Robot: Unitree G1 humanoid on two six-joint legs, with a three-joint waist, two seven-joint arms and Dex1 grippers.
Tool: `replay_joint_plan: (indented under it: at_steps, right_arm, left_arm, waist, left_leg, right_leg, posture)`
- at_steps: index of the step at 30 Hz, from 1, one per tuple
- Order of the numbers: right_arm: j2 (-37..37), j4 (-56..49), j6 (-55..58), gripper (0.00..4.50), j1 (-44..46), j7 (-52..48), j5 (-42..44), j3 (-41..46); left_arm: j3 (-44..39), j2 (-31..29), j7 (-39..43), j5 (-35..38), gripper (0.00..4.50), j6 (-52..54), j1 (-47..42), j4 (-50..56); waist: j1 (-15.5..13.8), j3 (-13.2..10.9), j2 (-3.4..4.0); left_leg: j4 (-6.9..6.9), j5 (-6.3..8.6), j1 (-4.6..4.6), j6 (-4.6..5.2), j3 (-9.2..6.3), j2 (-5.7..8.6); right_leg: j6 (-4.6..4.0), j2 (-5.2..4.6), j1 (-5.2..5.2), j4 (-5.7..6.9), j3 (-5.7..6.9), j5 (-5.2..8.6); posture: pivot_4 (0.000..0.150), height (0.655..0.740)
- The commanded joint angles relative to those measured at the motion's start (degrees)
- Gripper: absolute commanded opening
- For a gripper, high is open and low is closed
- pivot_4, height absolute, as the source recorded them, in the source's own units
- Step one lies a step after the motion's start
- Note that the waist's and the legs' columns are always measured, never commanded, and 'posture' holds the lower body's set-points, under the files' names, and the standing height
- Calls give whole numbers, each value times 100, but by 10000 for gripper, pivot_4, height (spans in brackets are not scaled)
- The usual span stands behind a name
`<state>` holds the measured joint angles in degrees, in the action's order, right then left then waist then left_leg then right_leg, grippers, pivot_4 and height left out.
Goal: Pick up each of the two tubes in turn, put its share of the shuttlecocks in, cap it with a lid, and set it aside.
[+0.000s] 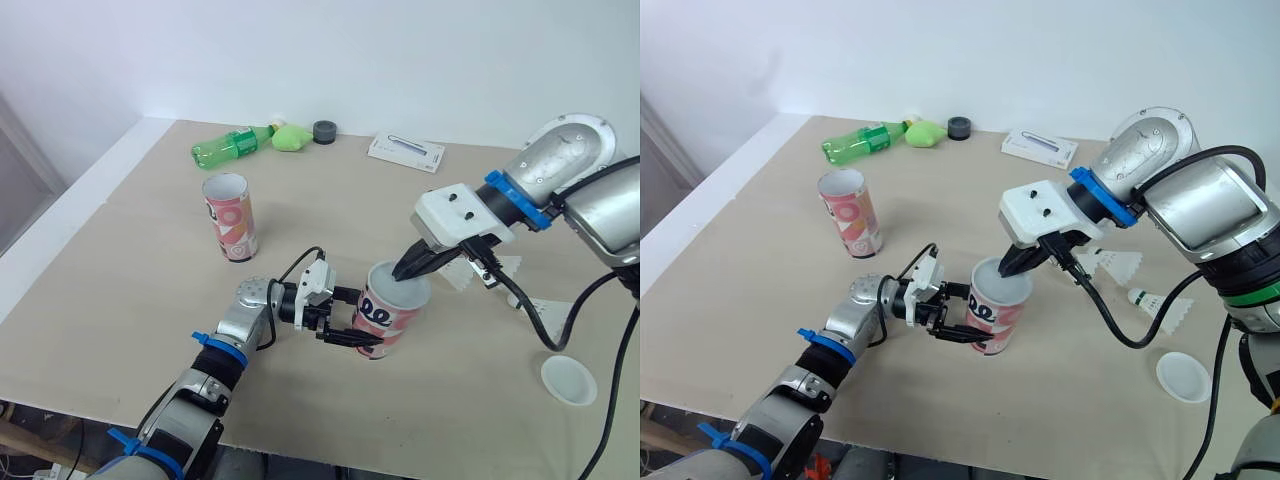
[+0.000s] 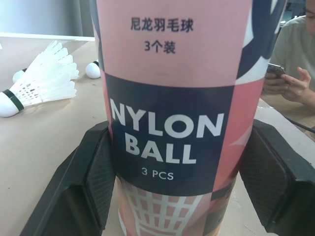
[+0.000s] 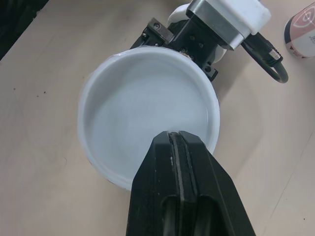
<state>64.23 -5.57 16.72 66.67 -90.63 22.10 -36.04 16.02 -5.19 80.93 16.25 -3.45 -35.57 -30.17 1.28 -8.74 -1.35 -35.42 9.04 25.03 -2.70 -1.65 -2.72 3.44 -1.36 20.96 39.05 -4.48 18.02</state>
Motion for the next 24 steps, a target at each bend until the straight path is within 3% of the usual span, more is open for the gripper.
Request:
replay_joint_plan:
  at_steps: [1, 15, 24]
  right_arm:
    - [70, -87, 86, 1210, -226, -187, -176, -229]
    - [49, -299, 264, 1210, -445, -187, -148, -4]
    - [278, -512, 1266, 1210, -222, -187, 1121, 791]
  left_arm:
    - [287, -60, 76, -273, 32284, 137, 185, -170]
    - [296, -56, 72, -278, 32284, 113, 164, -206]
    - [276, -28, 90, -305, 32284, -3, 123, -324]
  waist:
    - [-1, 0, 0]
    - [-2, 2, -3]
    - [-8, -7, 9]
  left_leg:
    - [0, 0, 0, 0, -1, 0]
    - [0, 1, -2, -2, -6, 1]
    - [4, 1, 20, -2, -6, 4]
  right_leg:
    - [-1, 0, 0, 0, 1, 0]
    - [-5, 0, -4, -2, 6, 2]
    - [-16, -2, -4, -2, 4, -3]
  posture:
    - [1500, 7203]
    - [1500, 7203]
    - [1500, 7203]
